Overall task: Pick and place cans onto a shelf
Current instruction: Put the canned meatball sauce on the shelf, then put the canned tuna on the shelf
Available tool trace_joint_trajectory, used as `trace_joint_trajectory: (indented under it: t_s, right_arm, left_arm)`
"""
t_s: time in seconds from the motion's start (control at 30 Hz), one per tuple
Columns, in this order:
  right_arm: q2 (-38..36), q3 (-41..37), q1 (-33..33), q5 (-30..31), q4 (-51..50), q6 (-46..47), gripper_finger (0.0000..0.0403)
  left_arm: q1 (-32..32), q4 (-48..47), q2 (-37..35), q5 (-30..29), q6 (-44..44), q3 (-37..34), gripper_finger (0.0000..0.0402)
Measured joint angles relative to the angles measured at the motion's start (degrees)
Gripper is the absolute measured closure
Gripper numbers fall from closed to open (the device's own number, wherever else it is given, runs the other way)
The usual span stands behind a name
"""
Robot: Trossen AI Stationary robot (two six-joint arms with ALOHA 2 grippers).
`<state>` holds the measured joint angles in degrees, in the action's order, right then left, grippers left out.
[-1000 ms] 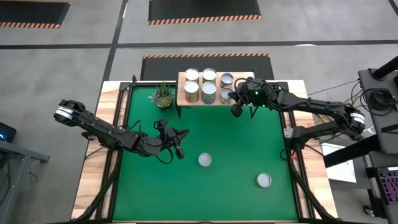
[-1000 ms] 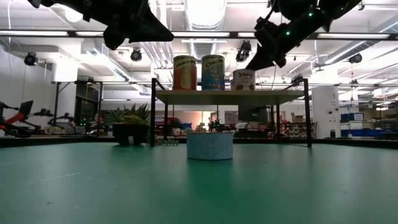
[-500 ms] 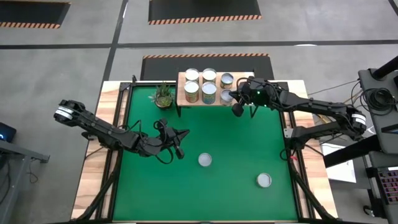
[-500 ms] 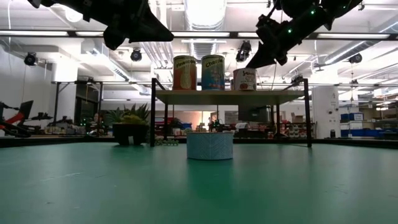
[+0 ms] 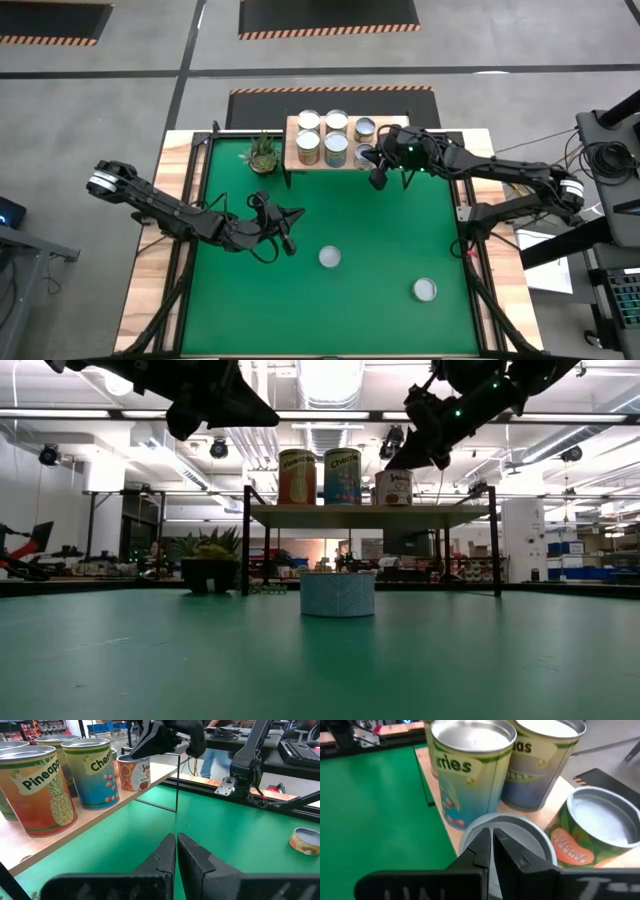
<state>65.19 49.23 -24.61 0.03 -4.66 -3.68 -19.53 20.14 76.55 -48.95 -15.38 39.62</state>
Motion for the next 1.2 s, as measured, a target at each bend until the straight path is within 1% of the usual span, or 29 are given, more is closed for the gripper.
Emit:
trace_joint_trajectory:
  t_s: [0.13, 0.27, 0.33, 0.43, 0.57, 1.03, 1.2]
  right_arm:
    - [0.9, 0.0, -0.3, 0.5, 0.3, -0.1, 0.0394]
    - [1.0, 0.0, -0.3, 6.5, -0.4, 0.6, 0.0394]
    - [0.9, 0.6, -0.3, 7.5, -2.1, 0.7, 0.0394]
    - [0.9, 1.4, -0.3, 7.4, -3.8, 1.2, 0.0394]
    - [0.9, 1.6, -0.1, 5.3, -4.1, 1.6, 0.0394]
    - [0.7, 1.7, 0.0, 5.1, -2.0, 2.6, 0.0394]
    - [-0.9, 1.7, 0.0, 5.1, -2.8, 2.4, 0.0394]
  left_arm:
    - [0.0, 0.0, 0.0, 0.0, 0.0, 0.0, 0.0402]
    - [0.0, 0.0, 0.0, 0.0, 0.0, 0.0, 0.0402]
    - [0.0, 0.0, 0.0, 0.0, 0.0, 0.0, 0.0402]
    - [0.0, 0.0, 0.0, 0.0, 0.0, 0.0, 0.0402]
    - [0.0, 0.0, 0.0, 0.0, 0.0, 0.0, 0.0402]
    - [0.0, 0.0, 0.0, 0.0, 0.0, 0.0, 0.0402]
    - [0.0, 0.0, 0.0, 0.0, -0.2, 0.0, 0.0402]
